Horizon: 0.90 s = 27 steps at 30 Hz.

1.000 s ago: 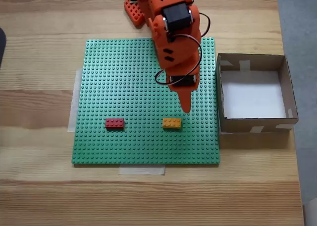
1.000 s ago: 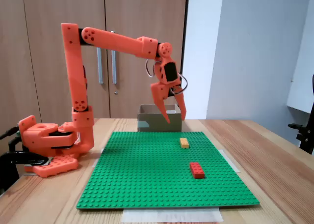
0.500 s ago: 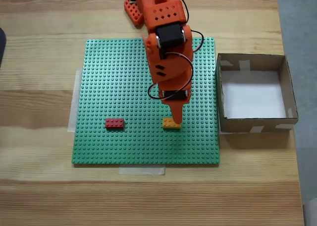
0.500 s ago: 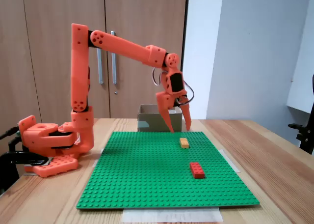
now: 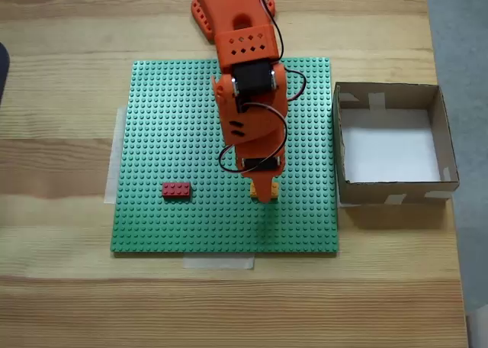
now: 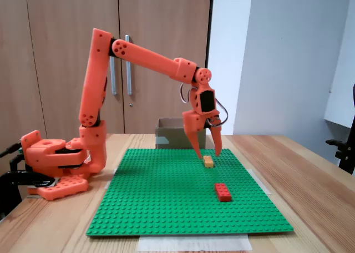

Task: Pick the yellow lego block and put it in the box.

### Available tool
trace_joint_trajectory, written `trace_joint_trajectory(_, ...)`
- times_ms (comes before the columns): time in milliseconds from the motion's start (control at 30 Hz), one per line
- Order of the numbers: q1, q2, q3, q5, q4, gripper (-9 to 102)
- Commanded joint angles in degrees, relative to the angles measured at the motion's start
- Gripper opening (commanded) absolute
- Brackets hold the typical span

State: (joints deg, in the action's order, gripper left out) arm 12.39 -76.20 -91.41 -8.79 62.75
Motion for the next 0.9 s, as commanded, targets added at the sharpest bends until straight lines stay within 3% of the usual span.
trace_joint_trajectory(0,0.0,0.4,3.2,0.8,0.2,20)
trace_joint_trajectory(867,-0.3,5.1,6.8,-0.7,2.5,20)
